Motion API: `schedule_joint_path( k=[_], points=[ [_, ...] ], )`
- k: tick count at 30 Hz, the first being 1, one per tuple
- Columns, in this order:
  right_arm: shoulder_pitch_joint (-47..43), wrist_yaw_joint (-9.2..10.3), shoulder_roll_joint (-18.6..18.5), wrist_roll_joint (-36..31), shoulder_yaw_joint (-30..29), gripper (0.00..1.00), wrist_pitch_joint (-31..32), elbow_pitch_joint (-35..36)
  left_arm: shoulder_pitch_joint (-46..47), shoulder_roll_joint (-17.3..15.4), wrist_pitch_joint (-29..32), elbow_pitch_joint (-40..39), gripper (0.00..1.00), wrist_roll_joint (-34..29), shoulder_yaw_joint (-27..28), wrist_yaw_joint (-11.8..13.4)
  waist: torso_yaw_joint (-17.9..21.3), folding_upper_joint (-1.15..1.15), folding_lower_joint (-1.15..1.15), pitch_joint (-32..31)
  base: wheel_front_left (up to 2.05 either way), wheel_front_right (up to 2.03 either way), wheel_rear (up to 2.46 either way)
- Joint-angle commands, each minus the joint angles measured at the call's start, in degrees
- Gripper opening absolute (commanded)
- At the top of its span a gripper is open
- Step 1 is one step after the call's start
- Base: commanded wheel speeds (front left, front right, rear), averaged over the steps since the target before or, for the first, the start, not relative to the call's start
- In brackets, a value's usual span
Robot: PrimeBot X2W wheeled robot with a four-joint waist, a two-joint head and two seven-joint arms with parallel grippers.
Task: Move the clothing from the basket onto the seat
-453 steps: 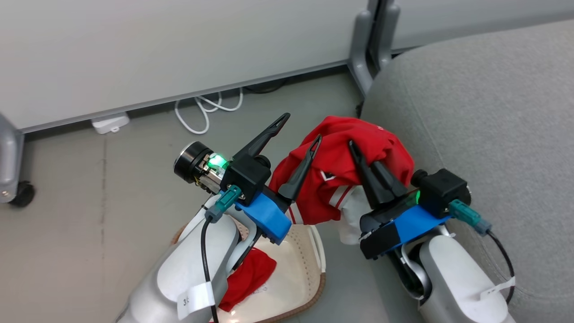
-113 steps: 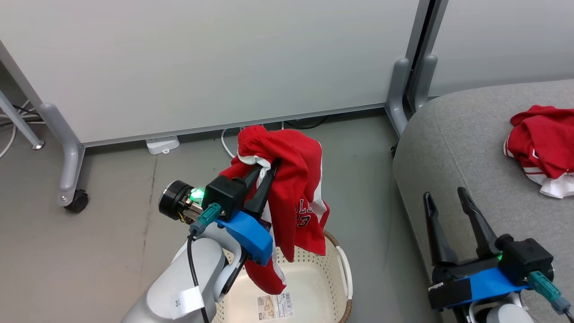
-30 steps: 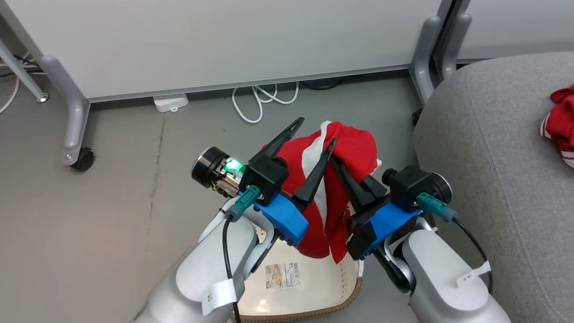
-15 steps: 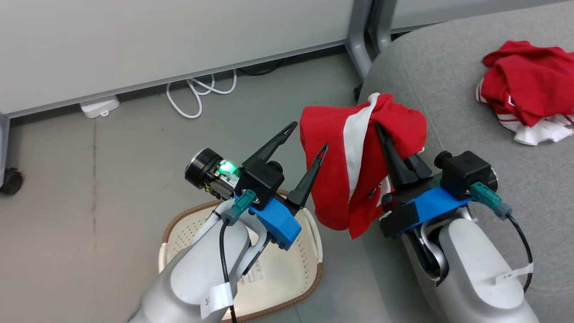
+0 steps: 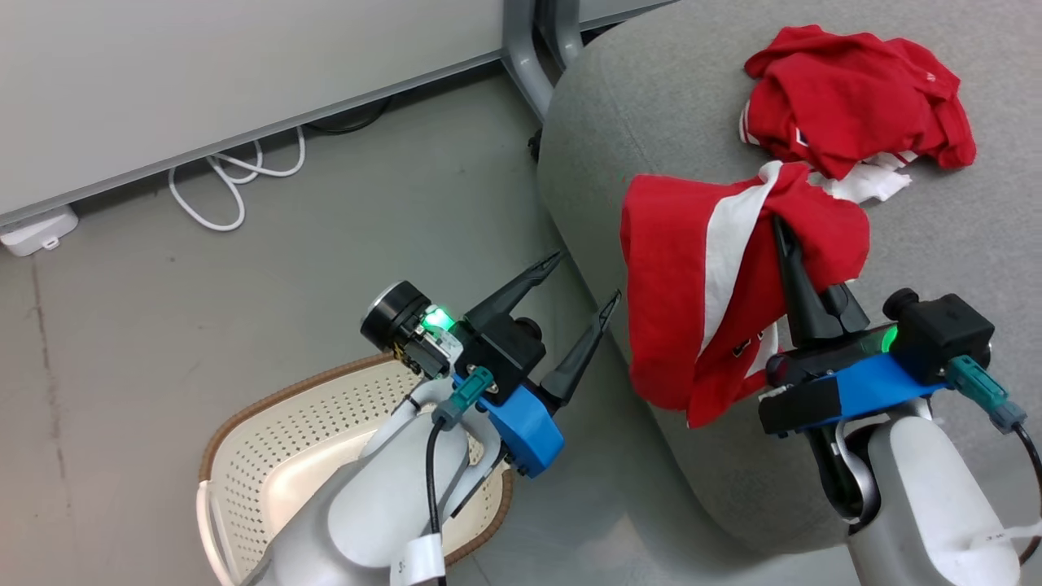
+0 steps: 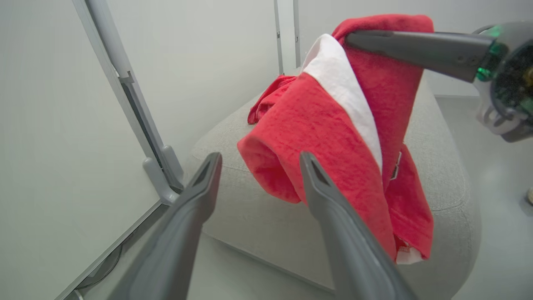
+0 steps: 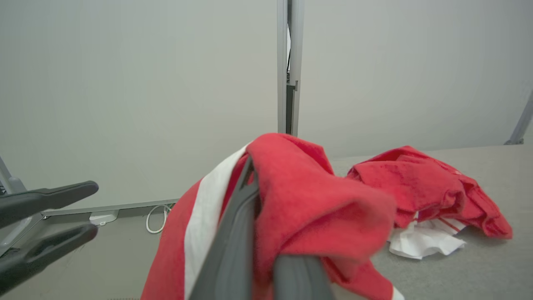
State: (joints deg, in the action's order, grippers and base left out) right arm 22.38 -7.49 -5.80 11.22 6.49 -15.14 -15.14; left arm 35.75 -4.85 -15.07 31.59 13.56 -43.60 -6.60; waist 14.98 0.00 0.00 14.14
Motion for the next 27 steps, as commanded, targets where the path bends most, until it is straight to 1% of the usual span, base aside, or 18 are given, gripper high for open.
schedule_joint_path(
  k=[1, 7, 11, 15, 22, 27],
  points=[
    [-1.12, -0.01, -0.28, -0.35, -0.47, 0.0, 0.0, 0.84, -0.61, -0.02, -0.15, 0.32, 1.0, -0.11, -0.65, -0.29, 1.54, 0.0, 0.0, 0.32, 0.0, 0.0, 0.0],
    [-4.36, -0.01, -0.4, -0.45, -2.36, 0.0, 0.0, 3.03, -1.01, 0.31, -0.15, 0.95, 1.0, -0.15, -3.15, -0.64, 3.85, 0.0, 0.0, 0.47, 0.0, 0.0, 0.0],
    [-6.17, -0.01, -0.26, -0.46, -3.25, 0.0, 0.0, 4.09, -1.04, 0.44, -0.15, 1.24, 1.0, 0.39, -4.14, -0.74, 4.49, 0.0, 0.0, 0.36, 0.0, 0.0, 0.0],
    [-6.33, -0.01, 0.05, -0.57, -3.74, 0.0, 0.0, 4.54, -0.61, 0.4, -0.15, 1.22, 1.0, 0.49, -4.27, -0.82, 4.28, 0.0, 0.0, 0.49, 0.0, 0.0, 0.0],
    [-1.98, -0.01, -0.29, -0.93, -4.69, 0.0, 0.0, 6.38, 1.17, -0.08, -0.15, 0.44, 1.0, 0.25, -3.29, -0.67, 2.97, 0.0, 0.0, 2.29, 0.0, 0.0, 0.0],
    [5.19, -0.01, -1.7, -1.44, -5.84, 0.0, 0.0, 7.22, 3.03, -0.66, -0.15, -0.1, 1.0, -0.53, -2.75, -0.27, 1.86, 0.0, 0.0, 6.07, 0.0, 0.0, 0.0]
  ],
)
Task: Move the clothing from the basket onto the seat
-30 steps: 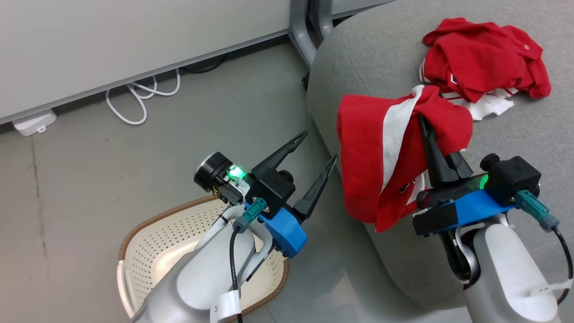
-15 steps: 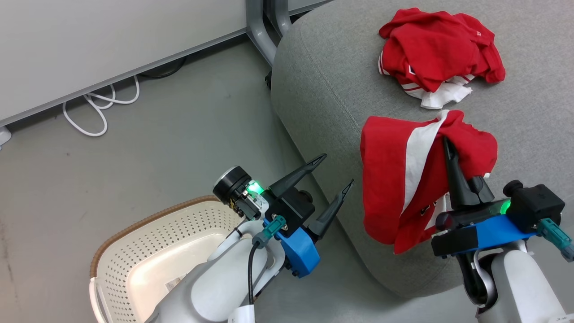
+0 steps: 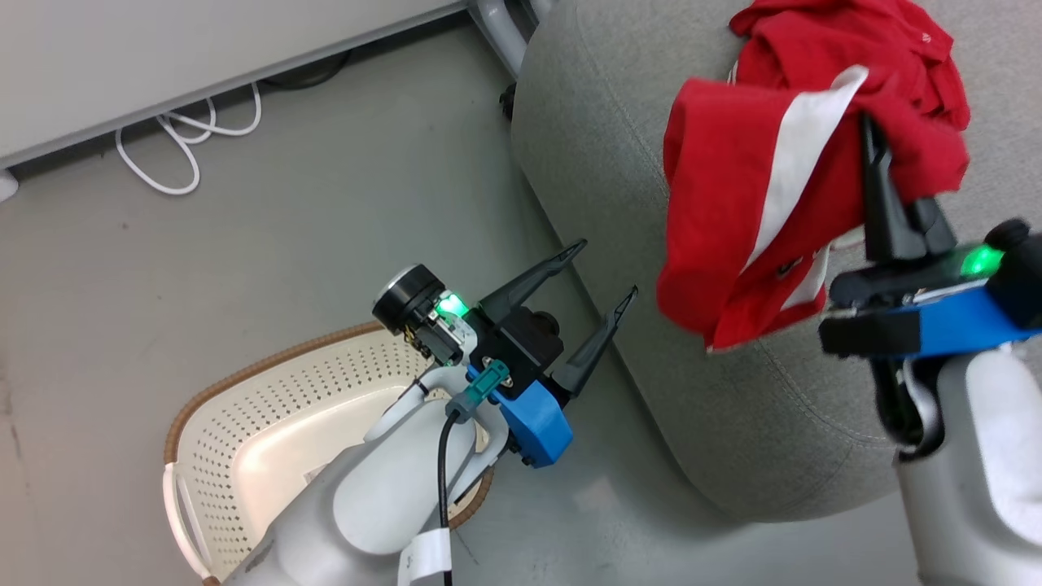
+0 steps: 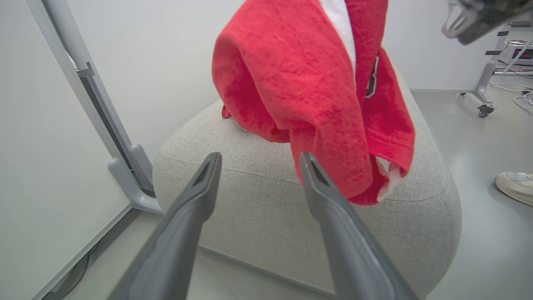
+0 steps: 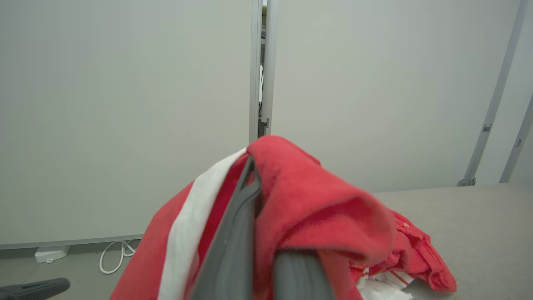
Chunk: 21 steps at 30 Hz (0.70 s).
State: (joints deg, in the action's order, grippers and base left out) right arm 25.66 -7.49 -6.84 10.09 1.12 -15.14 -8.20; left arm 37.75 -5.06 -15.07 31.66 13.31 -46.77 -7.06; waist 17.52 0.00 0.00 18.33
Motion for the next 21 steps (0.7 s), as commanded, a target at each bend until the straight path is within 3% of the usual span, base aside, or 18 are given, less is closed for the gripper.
schedule_joint_path(
  k=[1, 7, 9, 15, 21],
  points=[
    [4.1, -0.01, -1.12, -0.27, -0.89, 0.0, 0.0, 0.38, 1.61, -0.56, -0.15, -0.25, 1.0, -0.44, 0.49, 0.27, -0.89, 0.0, 0.0, 2.9, 0.0, 0.0, 0.0],
    [14.99, -0.01, -4.35, -1.0, -4.79, 0.0, 0.0, 0.59, 5.0, -0.97, -0.09, -0.59, 1.0, -1.68, 0.37, 0.52, -2.33, 0.0, 0.0, 8.9, 0.0, 0.0, 0.0],
    [21.87, -0.01, -7.33, -1.23, -8.23, 0.0, 0.0, 0.11, 7.35, -1.04, 0.02, -1.06, 1.0, -2.38, 0.35, 0.72, -3.21, 0.0, 0.0, 12.86, 0.0, 0.0, 0.0],
    [31.67, -0.01, -13.87, -0.66, -15.14, 0.0, 0.01, -2.38, 11.04, -1.38, 0.4, -1.67, 1.0, -3.39, 0.34, 0.97, -4.31, 0.0, 0.0, 19.14, 0.0, 0.0, 0.0],
    [35.56, -0.01, -20.14, -0.32, -20.84, 0.0, 0.01, -8.43, 13.75, -1.53, 0.51, -2.17, 1.0, -4.32, -0.02, 1.26, -4.86, 0.0, 0.0, 23.97, 0.0, 0.0, 0.0]
  ],
)
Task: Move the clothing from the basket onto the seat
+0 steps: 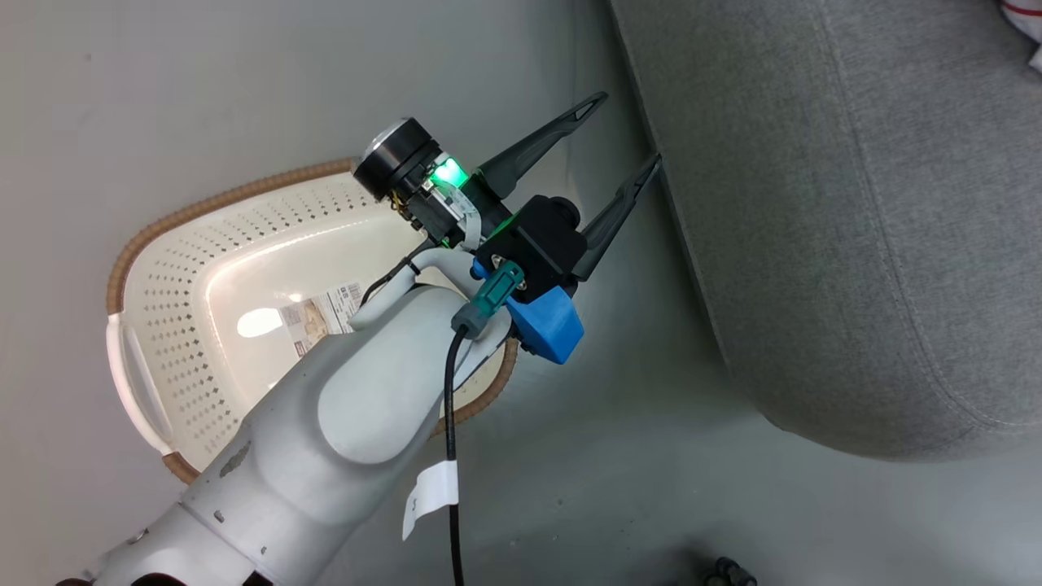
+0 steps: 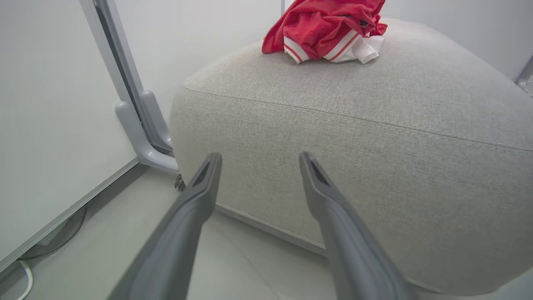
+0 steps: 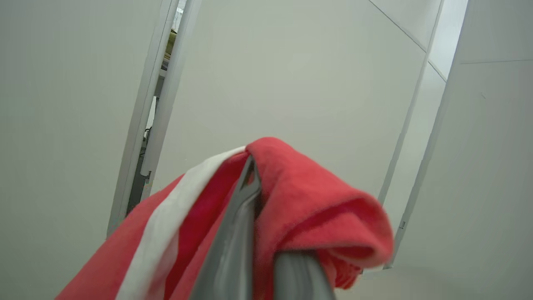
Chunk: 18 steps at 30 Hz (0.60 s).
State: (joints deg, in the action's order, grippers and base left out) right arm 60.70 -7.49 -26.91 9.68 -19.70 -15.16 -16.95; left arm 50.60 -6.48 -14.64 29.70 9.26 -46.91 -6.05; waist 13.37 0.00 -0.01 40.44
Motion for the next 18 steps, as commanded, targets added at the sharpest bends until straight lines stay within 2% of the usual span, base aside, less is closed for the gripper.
schedule_joint_path(
  k=[1, 4, 13, 17, 18],
  points=[
    [0.32, -0.01, -0.53, 0.24, -0.64, 0.0, 0.01, -0.87, 1.13, -0.18, 0.05, -0.22, 1.0, -0.26, 0.05, 0.27, -0.77, 0.0, 0.01, 2.26, 0.0, 0.0, 0.0],
    [-1.55, -0.01, -0.37, 0.43, -2.12, 0.0, 0.01, -5.21, 1.58, -0.46, -0.06, -0.17, 1.0, -0.16, 0.05, 0.36, -0.93, 0.0, 0.01, 3.06, 0.0, 0.0, 0.0],
    [-6.33, -0.01, 3.1, -0.08, -3.44, 0.0, 0.03, -18.66, 2.2, -0.86, -0.31, -0.26, 1.0, 0.17, -0.3, 0.75, -2.04, 0.0, 0.01, 4.15, 0.0, 0.0, 0.0],
    [-6.86, -0.01, 3.64, 0.56, -3.95, 0.0, 0.02, -20.46, 2.16, -1.02, -0.39, -0.09, 1.0, 0.34, -0.41, 0.91, -2.24, 0.0, 0.01, 4.08, 0.0, 0.0, 0.0],
    [-7.28, -0.01, 3.8, 0.48, -4.17, 0.45, 0.02, -20.09, 2.04, -1.0, -0.41, -0.01, 1.0, 0.41, -0.45, 1.02, -2.27, 0.0, 0.01, 3.87, 0.0, 0.0, 0.0]
  ],
)
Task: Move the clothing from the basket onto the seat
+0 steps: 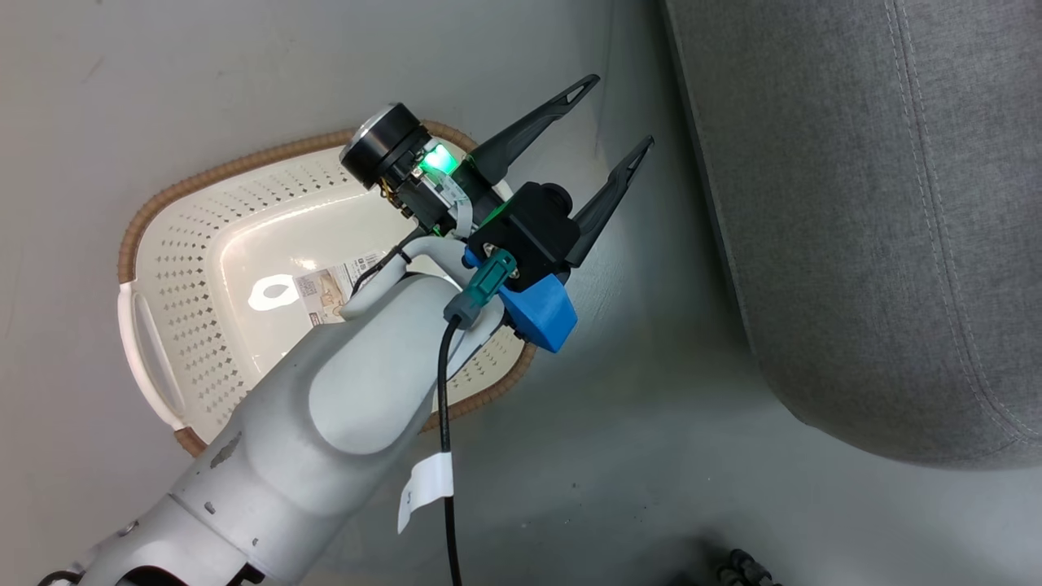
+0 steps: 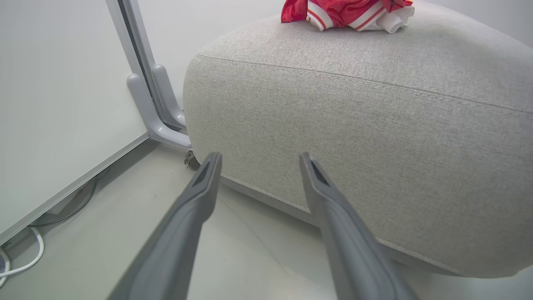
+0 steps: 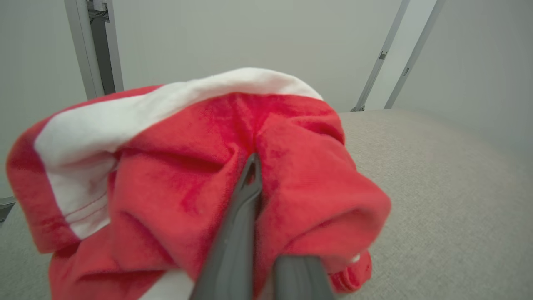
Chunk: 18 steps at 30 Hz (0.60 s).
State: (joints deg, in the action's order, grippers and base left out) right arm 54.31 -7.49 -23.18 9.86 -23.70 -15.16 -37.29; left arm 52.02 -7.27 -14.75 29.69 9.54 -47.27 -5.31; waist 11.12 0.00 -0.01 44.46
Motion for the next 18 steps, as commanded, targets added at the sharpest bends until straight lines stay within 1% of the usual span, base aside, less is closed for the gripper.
schedule_joint_path(
  k=[1, 3, 10, 14, 18],
  points=[
    [-1.64, -0.01, 0.31, 0.15, -0.01, 1.0, 0.02, 0.73, 0.44, -0.12, -0.32, 0.07, 1.0, 0.22, -0.11, 0.35, -0.12, 0.0, 0.01, -0.48, 0.0, 0.0, 0.0],
    [-4.9, 0.0, 0.58, -0.32, -0.56, 1.0, 0.01, 3.42, -0.42, 0.23, -0.42, -0.13, 1.0, 0.66, 0.13, 0.76, -0.36, 0.0, 0.01, -1.96, 0.0, 0.0, 0.0],
    [-17.36, -0.01, 3.99, -1.14, -1.41, 1.0, 0.02, 11.74, -3.48, 0.69, -0.49, -1.63, 1.0, 2.2, 1.84, 1.73, -0.12, 0.0, 0.01, -7.62, 0.0, 0.0, 0.0],
    [-23.59, -0.01, 6.02, -1.43, -0.05, 1.0, 0.02, 17.47, -6.67, 0.2, -0.5, -3.73, 1.0, 3.14, 4.29, 2.89, -0.4, 0.0, 0.01, -11.89, 0.0, 0.0, 0.0],
    [-28.57, -0.01, 7.85, -1.54, 2.3, 1.0, 0.02, 23.07, -10.73, -0.34, -0.51, -6.39, 1.0, 3.96, 7.94, 4.36, -1.31, 0.0, 0.01, -16.45, 0.0, 0.0, 0.0]
  ],
)
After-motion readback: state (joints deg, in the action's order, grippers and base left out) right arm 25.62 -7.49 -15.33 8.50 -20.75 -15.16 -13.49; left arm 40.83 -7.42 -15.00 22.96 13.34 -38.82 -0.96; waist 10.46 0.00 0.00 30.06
